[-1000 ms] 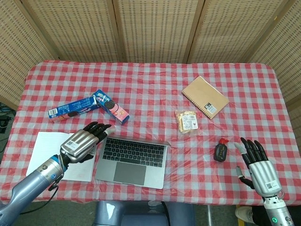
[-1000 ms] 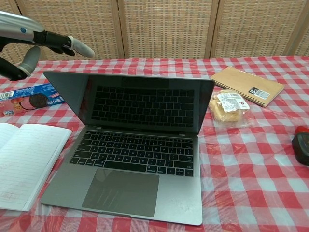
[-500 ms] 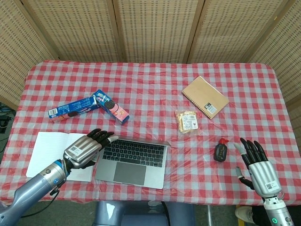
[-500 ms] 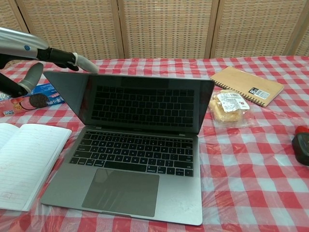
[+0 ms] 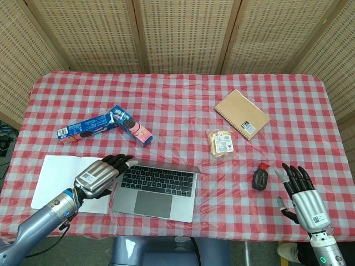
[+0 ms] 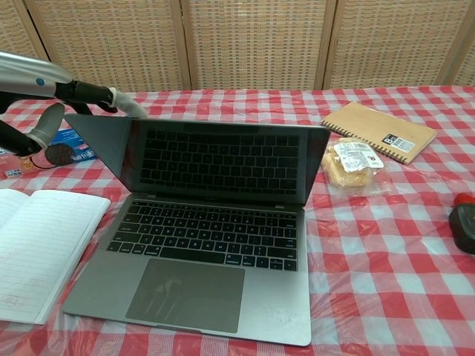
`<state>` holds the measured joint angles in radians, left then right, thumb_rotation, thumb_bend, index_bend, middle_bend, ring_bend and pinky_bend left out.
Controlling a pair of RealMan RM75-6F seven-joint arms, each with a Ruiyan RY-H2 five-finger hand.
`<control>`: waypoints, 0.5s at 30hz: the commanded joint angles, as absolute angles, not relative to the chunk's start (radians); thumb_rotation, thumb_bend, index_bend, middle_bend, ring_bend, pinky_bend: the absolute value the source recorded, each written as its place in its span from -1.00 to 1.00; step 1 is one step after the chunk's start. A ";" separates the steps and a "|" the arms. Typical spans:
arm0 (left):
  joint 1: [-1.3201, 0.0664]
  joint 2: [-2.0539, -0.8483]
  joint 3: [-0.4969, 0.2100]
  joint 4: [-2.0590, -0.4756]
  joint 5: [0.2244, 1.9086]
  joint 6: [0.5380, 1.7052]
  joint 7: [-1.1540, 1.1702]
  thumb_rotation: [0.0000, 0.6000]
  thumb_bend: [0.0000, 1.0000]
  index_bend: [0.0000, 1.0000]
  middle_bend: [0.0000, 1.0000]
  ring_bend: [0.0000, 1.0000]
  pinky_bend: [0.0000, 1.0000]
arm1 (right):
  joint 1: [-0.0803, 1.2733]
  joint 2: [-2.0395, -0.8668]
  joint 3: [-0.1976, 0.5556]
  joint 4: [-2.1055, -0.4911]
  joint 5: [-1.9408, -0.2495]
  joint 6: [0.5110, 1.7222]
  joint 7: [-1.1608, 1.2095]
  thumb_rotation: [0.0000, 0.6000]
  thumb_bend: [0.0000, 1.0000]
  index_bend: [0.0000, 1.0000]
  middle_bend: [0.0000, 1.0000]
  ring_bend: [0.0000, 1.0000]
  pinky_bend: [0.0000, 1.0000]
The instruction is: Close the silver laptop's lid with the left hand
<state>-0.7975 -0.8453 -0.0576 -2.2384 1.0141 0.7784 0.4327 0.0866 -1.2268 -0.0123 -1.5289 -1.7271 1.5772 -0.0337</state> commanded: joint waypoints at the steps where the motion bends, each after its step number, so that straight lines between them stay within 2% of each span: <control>1: -0.800 -0.851 -0.053 -2.238 1.013 0.785 0.435 1.00 1.00 -0.75 -1.00 -0.95 -0.69 | 0.087 -1.227 -0.013 -1.529 -1.728 1.577 -0.034 1.00 0.35 -0.85 -1.00 -1.00 -1.00; 6: -0.802 -0.856 -0.048 -2.246 1.020 0.791 0.422 1.00 1.00 -0.67 -1.00 -0.86 -0.61 | 0.087 -1.226 -0.015 -1.531 -1.730 1.576 -0.034 1.00 0.35 -0.85 -1.00 -1.00 -1.00; 15: -0.814 -0.839 -0.032 -2.262 1.031 0.750 0.393 1.00 1.00 -0.57 -0.90 -0.79 -0.57 | 0.087 -1.224 -0.015 -1.533 -1.732 1.580 -0.030 1.00 0.36 -0.84 -1.00 -1.00 -1.00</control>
